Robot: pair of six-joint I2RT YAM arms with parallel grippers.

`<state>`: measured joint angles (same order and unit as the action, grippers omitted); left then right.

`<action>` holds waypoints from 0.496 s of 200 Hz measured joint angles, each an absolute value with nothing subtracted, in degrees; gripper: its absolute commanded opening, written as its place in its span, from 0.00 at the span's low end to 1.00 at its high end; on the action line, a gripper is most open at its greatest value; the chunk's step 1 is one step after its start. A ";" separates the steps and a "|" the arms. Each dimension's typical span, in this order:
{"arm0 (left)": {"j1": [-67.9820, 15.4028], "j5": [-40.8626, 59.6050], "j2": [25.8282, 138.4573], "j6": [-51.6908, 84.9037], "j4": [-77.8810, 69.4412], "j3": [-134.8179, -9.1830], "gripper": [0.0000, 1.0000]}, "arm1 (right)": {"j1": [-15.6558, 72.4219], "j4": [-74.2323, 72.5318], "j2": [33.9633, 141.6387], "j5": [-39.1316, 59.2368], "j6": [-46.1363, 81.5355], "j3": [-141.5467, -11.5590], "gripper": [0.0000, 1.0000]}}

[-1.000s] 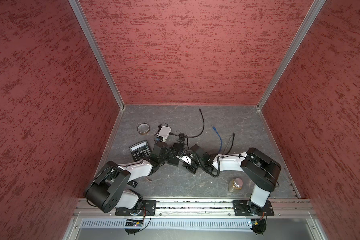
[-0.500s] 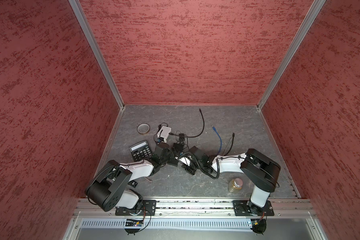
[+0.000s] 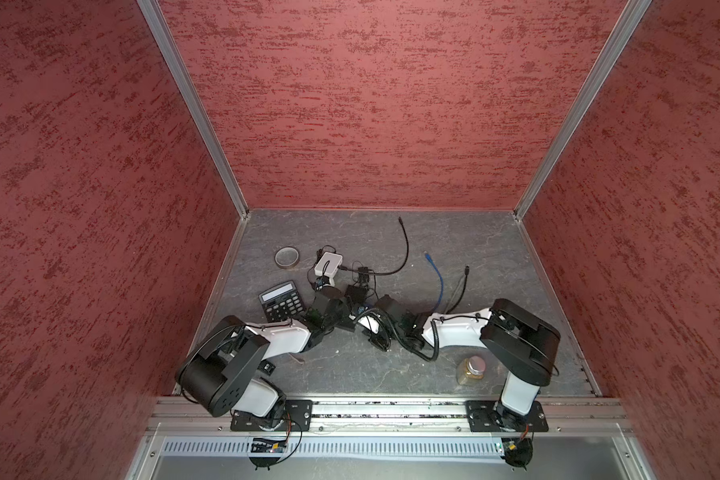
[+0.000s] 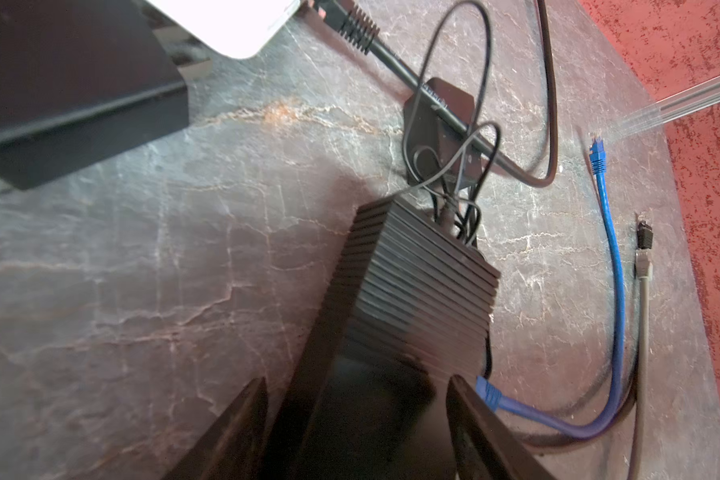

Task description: Insert the plug into the switch port

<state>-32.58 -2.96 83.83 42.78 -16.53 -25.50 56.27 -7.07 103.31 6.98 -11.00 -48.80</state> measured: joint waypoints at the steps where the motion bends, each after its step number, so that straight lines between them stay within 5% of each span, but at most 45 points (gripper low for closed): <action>1: -32.58 -2.98 83.85 42.78 -16.58 -25.50 0.69 | 56.29 -7.05 103.31 6.98 -11.00 -48.80 0.08; 99: -34.09 -6.31 86.96 43.07 -19.03 -26.79 0.64 | 57.30 -4.45 103.31 3.16 -9.61 -50.72 0.07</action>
